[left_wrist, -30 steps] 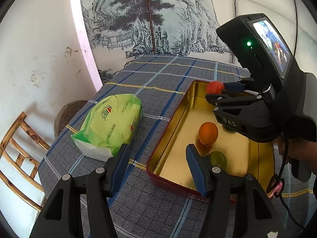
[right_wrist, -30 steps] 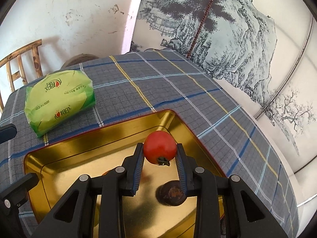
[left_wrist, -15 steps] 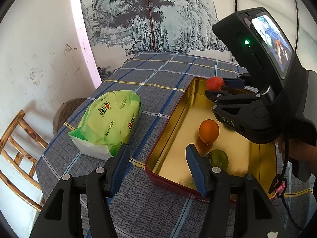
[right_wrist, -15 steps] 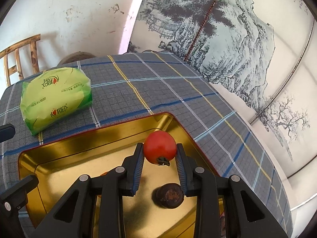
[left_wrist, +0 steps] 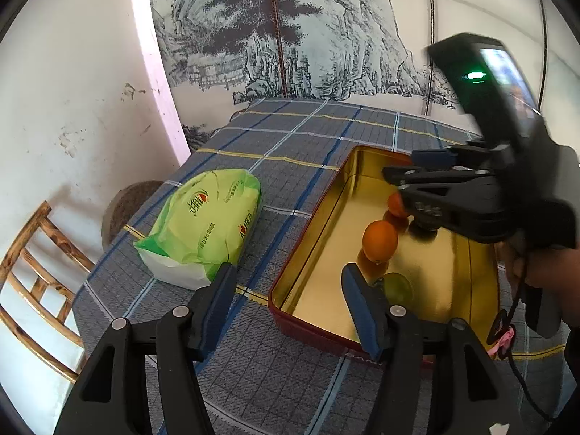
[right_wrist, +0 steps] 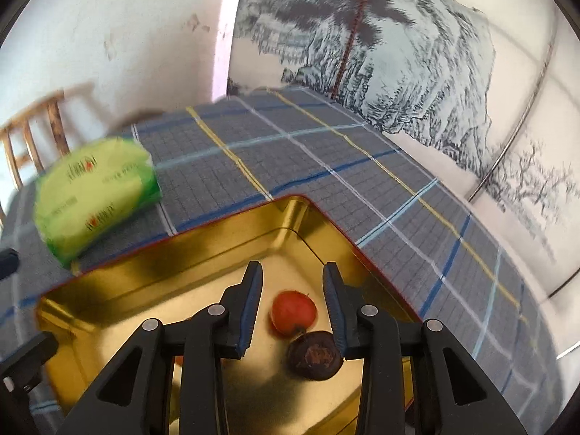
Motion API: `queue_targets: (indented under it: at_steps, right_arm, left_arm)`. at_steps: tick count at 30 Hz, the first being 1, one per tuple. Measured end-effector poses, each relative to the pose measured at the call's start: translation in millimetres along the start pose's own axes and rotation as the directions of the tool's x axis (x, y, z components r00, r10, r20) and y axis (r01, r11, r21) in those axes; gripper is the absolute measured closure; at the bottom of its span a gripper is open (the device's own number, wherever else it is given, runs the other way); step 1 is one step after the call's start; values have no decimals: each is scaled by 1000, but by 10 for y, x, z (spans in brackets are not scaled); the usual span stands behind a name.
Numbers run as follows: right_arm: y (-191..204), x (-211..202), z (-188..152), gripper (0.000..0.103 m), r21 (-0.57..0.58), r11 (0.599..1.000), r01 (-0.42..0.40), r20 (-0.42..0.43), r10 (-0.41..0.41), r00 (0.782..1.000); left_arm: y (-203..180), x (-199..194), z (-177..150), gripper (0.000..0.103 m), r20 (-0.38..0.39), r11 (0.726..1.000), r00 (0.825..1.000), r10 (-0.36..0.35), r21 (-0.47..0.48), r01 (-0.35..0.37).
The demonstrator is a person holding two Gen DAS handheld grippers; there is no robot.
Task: Organize fruits
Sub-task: 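Move the left gripper back to the fruit cluster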
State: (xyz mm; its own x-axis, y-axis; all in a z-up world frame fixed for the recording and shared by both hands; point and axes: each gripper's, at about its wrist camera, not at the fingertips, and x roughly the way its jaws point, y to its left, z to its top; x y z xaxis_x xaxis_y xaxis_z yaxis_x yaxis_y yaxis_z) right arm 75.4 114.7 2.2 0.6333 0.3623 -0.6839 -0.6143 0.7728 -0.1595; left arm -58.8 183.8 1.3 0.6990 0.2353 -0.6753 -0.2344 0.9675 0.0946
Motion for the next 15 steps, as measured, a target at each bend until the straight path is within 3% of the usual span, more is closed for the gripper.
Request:
queue_targets:
  at_steps: [4,9,13,15]
  right_arm:
    - [-178,-318,-161,56,54,998,-29,84,24,996]
    - [-730,-873,-826,48,203,977,-69,121,45,992]
    - [-1290,-1177,-1482,48,303,952,36,45,-52,998]
    - [-1604,-1312,-1859,48,348,931,113,-9,-117,993]
  left_arm:
    - [-104,-131,16,44,13,999,1000,-26,35,25]
    - [-355,-352,38,42,34,979,983,-182,101,178]
    - [-687,-492,60,42,36,936,951,-309,190,297]
    - [-932,-549,74,42,32,901,931,-365,266,344]
